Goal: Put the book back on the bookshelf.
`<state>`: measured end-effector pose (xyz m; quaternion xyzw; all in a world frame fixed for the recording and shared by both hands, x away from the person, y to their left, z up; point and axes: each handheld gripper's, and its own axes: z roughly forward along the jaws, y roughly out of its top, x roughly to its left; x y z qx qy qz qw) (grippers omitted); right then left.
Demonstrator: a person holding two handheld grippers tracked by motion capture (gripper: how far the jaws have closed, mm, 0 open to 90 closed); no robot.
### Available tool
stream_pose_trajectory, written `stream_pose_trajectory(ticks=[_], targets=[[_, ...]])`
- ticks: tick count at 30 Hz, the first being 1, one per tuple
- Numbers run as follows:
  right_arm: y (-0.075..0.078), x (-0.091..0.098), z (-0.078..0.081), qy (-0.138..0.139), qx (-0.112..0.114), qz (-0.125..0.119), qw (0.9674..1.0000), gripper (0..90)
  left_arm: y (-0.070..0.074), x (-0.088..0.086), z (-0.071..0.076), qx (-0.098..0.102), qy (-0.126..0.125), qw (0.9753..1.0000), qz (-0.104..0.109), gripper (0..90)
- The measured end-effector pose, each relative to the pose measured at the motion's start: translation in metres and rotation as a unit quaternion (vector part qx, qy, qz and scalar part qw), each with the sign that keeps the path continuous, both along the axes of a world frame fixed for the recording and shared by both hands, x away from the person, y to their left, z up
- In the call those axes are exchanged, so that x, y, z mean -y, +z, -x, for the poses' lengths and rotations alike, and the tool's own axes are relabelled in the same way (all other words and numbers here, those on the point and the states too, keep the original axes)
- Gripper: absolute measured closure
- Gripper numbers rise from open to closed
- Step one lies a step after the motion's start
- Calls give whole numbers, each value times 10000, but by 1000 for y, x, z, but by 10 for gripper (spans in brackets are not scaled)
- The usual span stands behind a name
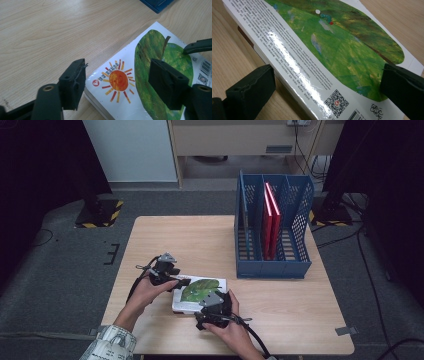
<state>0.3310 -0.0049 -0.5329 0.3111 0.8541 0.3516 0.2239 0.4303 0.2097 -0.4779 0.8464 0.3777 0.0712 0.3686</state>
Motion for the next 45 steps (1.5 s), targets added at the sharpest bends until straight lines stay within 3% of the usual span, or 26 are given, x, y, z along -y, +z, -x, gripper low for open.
stream_pose_trajectory(ticks=[6,14,18,36,40,43,45], targets=[[-3,-1,0,-66,50,50,10000,11,1,-11,16,167,50,9998,133,187],[-3,-1,0,-87,32,1,10000,12,-11,-27,49,80,-125,9992,382,172],[-3,0,0,-97,33,-47,9999,12,-17,-26,59,-21,-372,9990,235,167],[0,2,0,-148,-26,-190,9997,16,-33,-21,64,-388,-795,9959,184,142],[0,3,0,-143,-31,-225,9996,18,-39,-19,62,-485,-893,9945,243,132],[0,2,0,-136,-22,-215,9997,18,-39,-17,61,-520,-928,9931,497,133],[0,3,0,-132,-26,-218,9997,20,-38,-17,60,-503,-908,9931,553,131]])
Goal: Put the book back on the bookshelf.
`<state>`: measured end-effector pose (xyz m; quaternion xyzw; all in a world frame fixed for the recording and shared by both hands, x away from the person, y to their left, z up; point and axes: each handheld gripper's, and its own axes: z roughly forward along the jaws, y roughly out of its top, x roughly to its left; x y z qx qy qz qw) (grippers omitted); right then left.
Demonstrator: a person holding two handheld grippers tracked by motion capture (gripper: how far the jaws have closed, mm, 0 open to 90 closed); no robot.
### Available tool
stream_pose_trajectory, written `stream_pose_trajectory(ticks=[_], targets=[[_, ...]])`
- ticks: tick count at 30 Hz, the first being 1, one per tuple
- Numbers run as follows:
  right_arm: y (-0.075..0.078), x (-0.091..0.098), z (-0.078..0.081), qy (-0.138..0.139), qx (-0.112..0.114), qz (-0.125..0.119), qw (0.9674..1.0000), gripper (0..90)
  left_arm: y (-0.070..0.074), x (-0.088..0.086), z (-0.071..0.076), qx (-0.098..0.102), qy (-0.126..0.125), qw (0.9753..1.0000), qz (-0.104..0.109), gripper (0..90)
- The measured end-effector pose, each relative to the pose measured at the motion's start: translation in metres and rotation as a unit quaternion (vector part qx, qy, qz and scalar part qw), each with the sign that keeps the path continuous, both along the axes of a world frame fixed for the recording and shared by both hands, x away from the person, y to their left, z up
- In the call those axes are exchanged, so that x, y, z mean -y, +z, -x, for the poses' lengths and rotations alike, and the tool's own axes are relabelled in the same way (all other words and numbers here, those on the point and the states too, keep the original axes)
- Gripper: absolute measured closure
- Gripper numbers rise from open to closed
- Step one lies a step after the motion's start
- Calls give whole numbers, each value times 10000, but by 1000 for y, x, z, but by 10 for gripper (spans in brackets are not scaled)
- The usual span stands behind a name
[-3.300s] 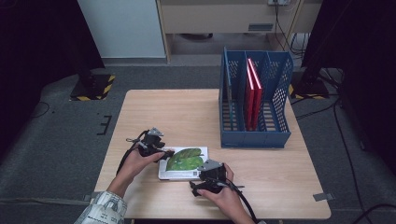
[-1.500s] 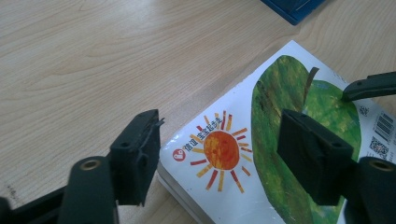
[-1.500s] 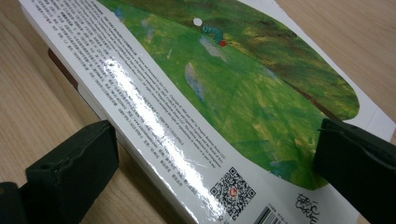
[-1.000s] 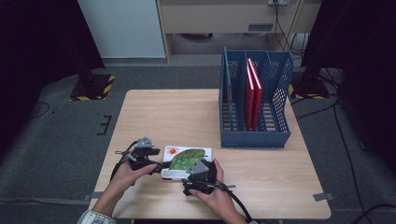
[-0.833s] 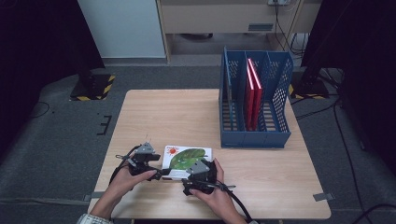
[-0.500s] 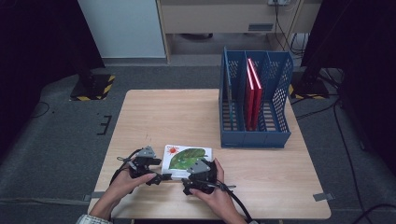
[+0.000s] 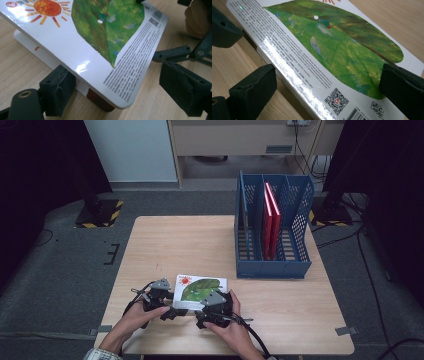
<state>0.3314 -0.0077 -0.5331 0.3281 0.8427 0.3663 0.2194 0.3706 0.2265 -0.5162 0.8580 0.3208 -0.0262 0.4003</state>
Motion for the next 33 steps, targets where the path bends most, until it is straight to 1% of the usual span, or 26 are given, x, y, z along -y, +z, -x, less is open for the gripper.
stream_pose_trajectory(ticks=[3,5,6,8,11,13,16,19,21,23,26,28,29,33], targets=[[0,1,-1,18,-2,-11,10000,24,0,0,-1,-43,46,10000,73,140],[1,3,0,51,-13,4,10000,32,0,0,-1,-50,42,10000,63,140],[2,3,1,73,-49,-27,10000,38,-1,1,-1,-63,48,10000,35,140],[5,7,2,121,-163,-168,9997,54,-2,1,-2,-86,53,9999,-8,140],[9,13,3,112,-210,-277,9993,46,-2,1,-2,-98,57,9999,-22,140],[13,20,1,45,-265,-394,9989,46,-2,1,-2,-96,68,9999,5,141],[17,32,-3,-85,-327,-500,9982,48,-2,1,-2,-94,71,9999,-4,144],[18,43,-9,-206,-443,-511,9975,49,-2,1,-2,-99,77,9999,-19,144],[18,49,-13,-268,-492,-494,9972,55,-2,1,-2,-92,70,9999,-41,144],[16,54,-16,-273,-616,-528,9963,60,-3,1,-3,-84,65,9999,-43,144],[11,56,-19,-304,-695,-569,9955,63,-3,0,-4,-84,93,9999,-33,149],[8,57,-21,-295,-793,-674,9941,58,-3,0,-4,-82,122,9999,-44,149],[7,57,-23,-317,-896,-755,9926,61,-3,-1,-4,-81,121,9999,-46,148],[6,58,-26,-311,-1004,-844,9909,69,-3,-1,-5,-84,178,9998,-11,149]])
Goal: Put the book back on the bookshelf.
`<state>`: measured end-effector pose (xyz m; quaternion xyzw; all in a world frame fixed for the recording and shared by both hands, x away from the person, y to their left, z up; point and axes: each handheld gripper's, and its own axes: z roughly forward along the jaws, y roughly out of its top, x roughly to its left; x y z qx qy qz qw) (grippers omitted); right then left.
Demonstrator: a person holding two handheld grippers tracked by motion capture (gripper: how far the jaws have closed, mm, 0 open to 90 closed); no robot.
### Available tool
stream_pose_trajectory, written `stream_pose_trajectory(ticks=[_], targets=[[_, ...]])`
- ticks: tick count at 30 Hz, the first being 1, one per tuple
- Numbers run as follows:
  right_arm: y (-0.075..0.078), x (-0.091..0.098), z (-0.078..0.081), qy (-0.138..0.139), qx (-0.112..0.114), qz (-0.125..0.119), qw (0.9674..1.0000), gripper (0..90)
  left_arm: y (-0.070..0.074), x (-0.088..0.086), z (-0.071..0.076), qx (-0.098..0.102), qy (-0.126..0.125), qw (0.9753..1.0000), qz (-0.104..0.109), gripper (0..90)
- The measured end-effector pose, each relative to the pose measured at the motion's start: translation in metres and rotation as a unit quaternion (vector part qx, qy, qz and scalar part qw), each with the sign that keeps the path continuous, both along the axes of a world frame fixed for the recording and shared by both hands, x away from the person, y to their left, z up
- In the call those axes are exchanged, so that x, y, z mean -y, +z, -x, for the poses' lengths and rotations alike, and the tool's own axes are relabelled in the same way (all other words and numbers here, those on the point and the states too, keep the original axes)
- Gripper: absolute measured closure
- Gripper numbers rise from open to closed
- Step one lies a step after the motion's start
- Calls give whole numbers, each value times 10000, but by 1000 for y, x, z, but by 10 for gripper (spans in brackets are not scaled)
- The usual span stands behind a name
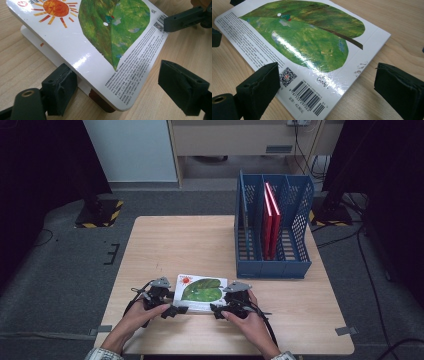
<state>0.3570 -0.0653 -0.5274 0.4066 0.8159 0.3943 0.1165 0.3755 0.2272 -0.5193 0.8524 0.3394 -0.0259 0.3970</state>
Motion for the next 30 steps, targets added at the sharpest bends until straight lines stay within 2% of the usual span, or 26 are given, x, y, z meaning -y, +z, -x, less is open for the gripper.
stream_pose_trajectory(ticks=[7,9,13,18,21,23,30], targets=[[-3,-1,-2,57,-127,-178,9997,66,0,0,-4,47,68,10000,-37,170],[-4,-3,-2,88,-117,-202,9997,53,0,-1,-5,62,118,9999,-45,216],[-5,-3,-3,93,-134,-210,9996,48,0,-2,-7,-4,116,9999,-7,234],[-6,-2,-4,38,-163,-251,9995,45,0,-4,-10,-58,122,9999,59,238],[-7,-2,-4,-9,-255,-271,9993,45,0,-5,-12,-74,106,9999,29,226],[-8,-2,-5,-8,-262,-275,9993,48,-2,-5,-13,-115,113,9999,-33,219],[-8,-1,-6,-31,-243,-246,9994,53,-3,-5,-17,-140,76,9999,-16,221]])
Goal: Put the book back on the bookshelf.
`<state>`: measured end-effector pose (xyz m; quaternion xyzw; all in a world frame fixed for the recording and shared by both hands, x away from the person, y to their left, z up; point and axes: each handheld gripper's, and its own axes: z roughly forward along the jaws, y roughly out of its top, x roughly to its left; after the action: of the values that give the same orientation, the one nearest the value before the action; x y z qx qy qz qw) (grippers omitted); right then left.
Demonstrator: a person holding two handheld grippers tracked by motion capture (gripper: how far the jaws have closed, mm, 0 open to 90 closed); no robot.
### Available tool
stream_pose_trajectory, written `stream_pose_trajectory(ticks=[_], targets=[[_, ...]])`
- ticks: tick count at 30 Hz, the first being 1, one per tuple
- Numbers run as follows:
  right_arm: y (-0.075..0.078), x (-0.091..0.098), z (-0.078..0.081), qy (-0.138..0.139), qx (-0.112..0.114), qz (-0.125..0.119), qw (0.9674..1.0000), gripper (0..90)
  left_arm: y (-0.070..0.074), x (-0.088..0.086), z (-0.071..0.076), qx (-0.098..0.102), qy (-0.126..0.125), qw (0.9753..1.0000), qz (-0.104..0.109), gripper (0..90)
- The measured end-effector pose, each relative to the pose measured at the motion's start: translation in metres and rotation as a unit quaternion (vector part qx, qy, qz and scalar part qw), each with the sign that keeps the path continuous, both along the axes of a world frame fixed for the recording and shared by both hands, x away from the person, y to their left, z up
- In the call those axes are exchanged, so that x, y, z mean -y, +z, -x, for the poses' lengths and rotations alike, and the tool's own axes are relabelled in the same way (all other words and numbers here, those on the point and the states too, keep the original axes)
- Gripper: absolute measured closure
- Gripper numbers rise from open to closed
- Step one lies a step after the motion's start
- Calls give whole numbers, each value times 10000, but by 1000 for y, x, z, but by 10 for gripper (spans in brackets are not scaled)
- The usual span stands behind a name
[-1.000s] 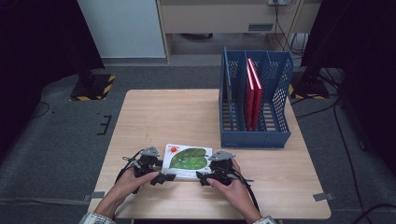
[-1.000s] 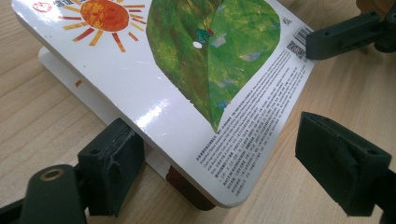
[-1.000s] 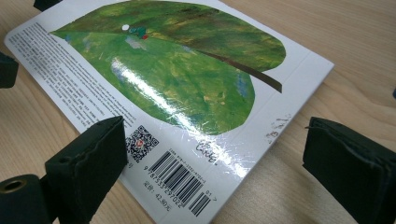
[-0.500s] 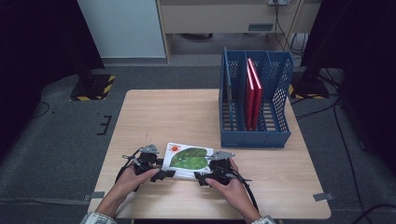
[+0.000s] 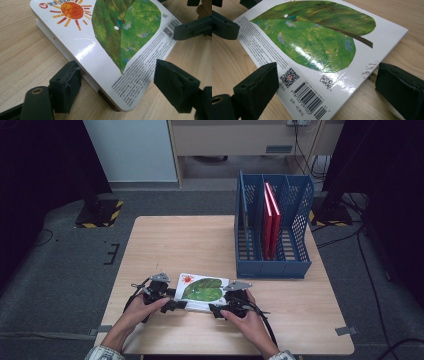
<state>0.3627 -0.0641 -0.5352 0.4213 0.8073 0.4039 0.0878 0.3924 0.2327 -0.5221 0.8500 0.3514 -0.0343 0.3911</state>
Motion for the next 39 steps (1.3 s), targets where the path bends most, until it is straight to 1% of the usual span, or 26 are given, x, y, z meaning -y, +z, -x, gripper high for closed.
stream_pose_trajectory(ticks=[2,3,7,10,13,16,17,19,22,27,30,31,33,34,37,38,39], targets=[[0,0,0,18,1,-17,10000,53,1,-1,0,18,-4,10000,2,227],[1,1,0,28,-44,-33,10000,53,2,0,1,22,11,10000,-1,227],[1,2,-1,53,-72,-98,9999,52,7,0,2,115,-19,9999,26,227],[2,3,-1,81,-53,-138,9999,51,11,0,2,175,-32,9998,102,231],[3,4,-2,122,-117,-166,9997,49,12,1,1,146,-58,9997,183,234],[3,5,-3,117,-128,-189,9997,47,11,3,-1,116,-126,9998,135,250],[3,5,-3,121,-124,-185,9997,47,10,3,-2,66,-127,9998,152,253],[2,5,-2,115,-121,-178,9997,47,9,4,-4,-11,-98,9997,205,265],[3,5,-3,129,-127,-201,9996,46,9,2,-6,-69,-25,9994,331,304],[2,5,-3,140,-107,-184,9997,43,10,1,-6,-67,-42,9994,323,334],[1,6,-2,127,-142,-217,9996,29,11,-1,-6,-91,-89,9992,374,369],[1,6,-3,115,-191,-240,9995,26,11,-1,-5,-103,-86,9992,382,372],[1,7,-3,140,-169,-214,9995,21,10,-1,-5,-122,-125,9993,343,378],[1,6,-2,135,-201,-201,9995,20,10,-1,-5,-139,-139,9993,320,379],[0,5,-2,144,-137,-179,9996,9,10,-1,-4,-149,-158,9994,270,385],[0,5,-2,150,-110,-166,9997,6,10,0,-4,-142,-175,9995,210,387],[0,5,-2,155,-110,-138,9997,4,9,1,-3,-116,-200,9997,105,393]])
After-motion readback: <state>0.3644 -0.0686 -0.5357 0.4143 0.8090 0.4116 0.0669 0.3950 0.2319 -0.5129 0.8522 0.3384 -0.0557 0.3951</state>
